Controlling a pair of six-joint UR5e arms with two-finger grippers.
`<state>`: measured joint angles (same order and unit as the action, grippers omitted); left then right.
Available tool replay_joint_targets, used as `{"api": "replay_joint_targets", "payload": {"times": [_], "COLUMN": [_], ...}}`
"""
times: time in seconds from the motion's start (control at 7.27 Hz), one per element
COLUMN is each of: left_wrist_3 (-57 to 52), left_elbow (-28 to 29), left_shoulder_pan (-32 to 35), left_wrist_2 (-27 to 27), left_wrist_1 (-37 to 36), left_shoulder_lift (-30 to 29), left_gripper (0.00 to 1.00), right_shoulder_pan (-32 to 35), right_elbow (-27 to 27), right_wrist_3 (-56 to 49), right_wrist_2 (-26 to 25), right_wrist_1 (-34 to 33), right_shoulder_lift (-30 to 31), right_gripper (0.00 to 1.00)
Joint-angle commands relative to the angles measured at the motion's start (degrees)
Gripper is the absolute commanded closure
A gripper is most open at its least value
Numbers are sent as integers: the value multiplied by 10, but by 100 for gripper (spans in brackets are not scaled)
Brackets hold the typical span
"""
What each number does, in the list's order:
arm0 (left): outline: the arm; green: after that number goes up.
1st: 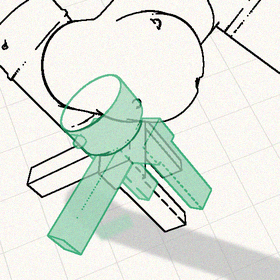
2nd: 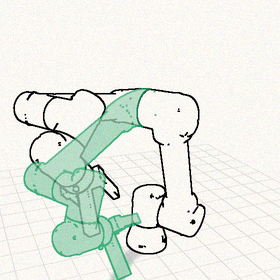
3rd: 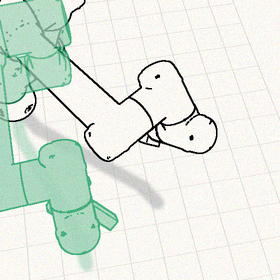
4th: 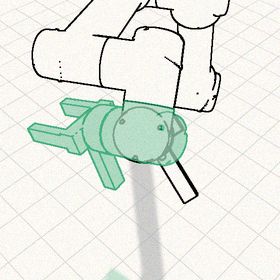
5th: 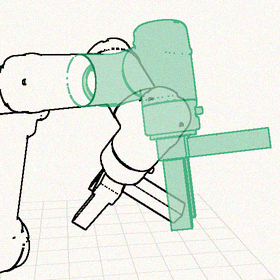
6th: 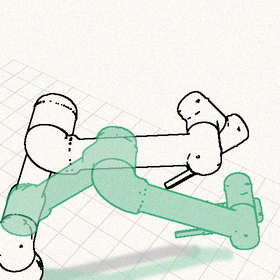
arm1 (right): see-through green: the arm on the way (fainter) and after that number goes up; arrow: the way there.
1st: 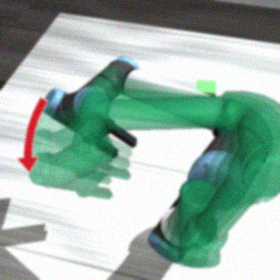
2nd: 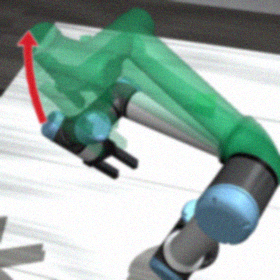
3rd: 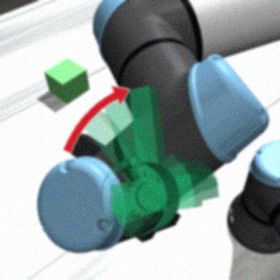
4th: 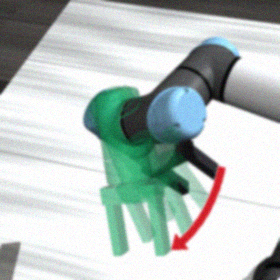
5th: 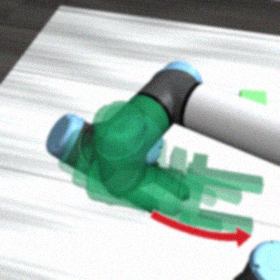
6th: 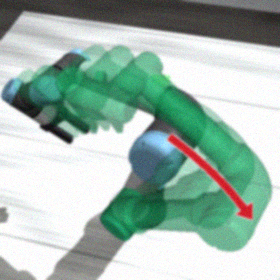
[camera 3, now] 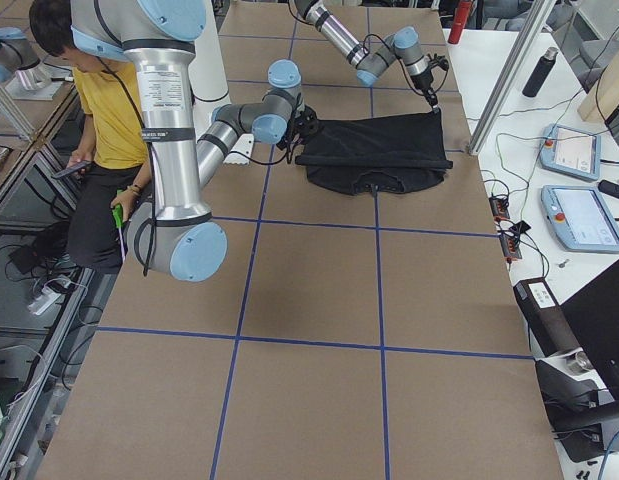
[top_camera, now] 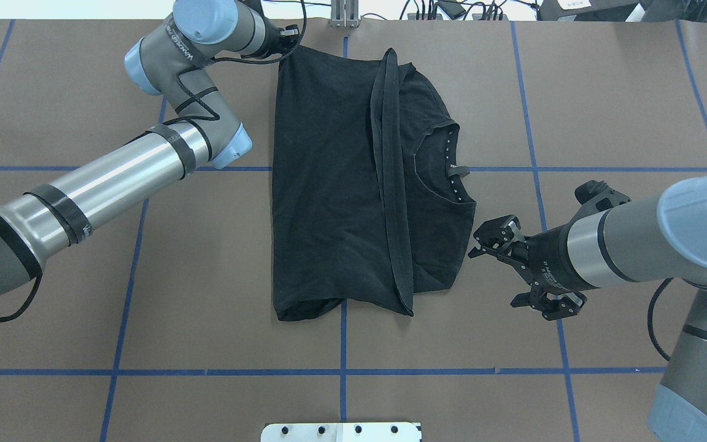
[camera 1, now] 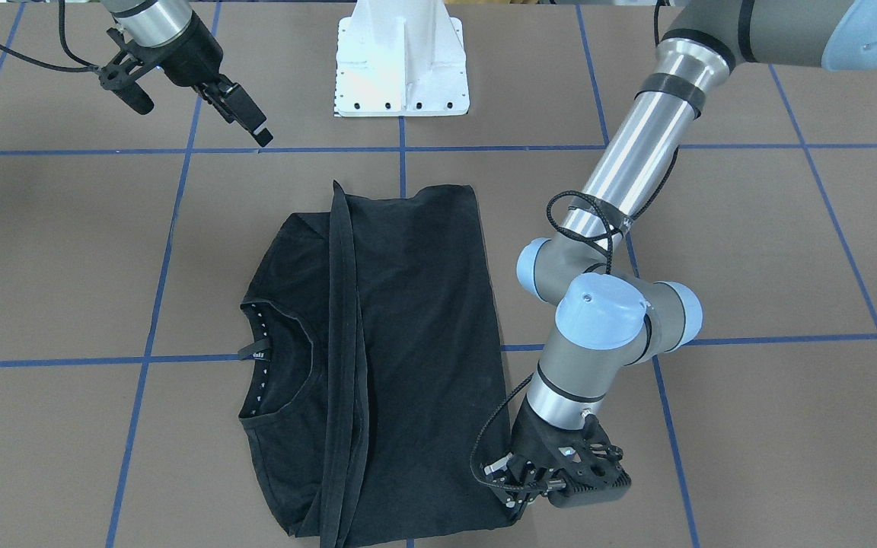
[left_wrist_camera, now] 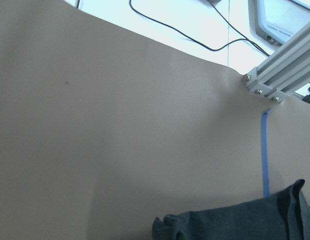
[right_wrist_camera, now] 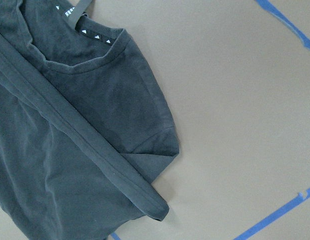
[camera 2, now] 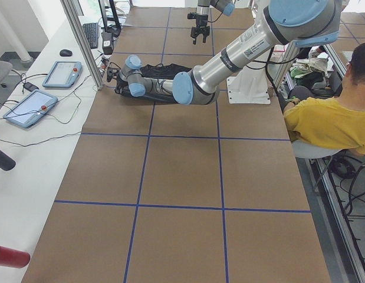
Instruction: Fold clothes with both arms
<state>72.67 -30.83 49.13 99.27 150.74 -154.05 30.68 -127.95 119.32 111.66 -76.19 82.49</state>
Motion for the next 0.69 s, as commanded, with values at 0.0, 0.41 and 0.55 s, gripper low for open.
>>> {"api": "replay_joint_targets", "payload": {"times": [0.0, 0.41, 0.55], "left_wrist_3": [-13, -18, -19], "left_elbow": [6, -97, -221], "left_shoulder_pan": [12, 32, 32], "left_wrist_2": [-7, 13, 39], "left_wrist_1": [7, -27, -73], "left_shoulder_lift": [-4, 35, 121], "left_gripper": [1, 0, 0], "right_shoulder_pan": [-18, -73, -83], "right_elbow": [17, 88, 104], "right_wrist_3": [-11, -98, -208], "right_wrist_2": [-21, -69, -69], "right_wrist_1": [0, -22, -77], "right_shoulder_lift": [-8, -78, -114], "right_gripper": [0, 0, 2]}}
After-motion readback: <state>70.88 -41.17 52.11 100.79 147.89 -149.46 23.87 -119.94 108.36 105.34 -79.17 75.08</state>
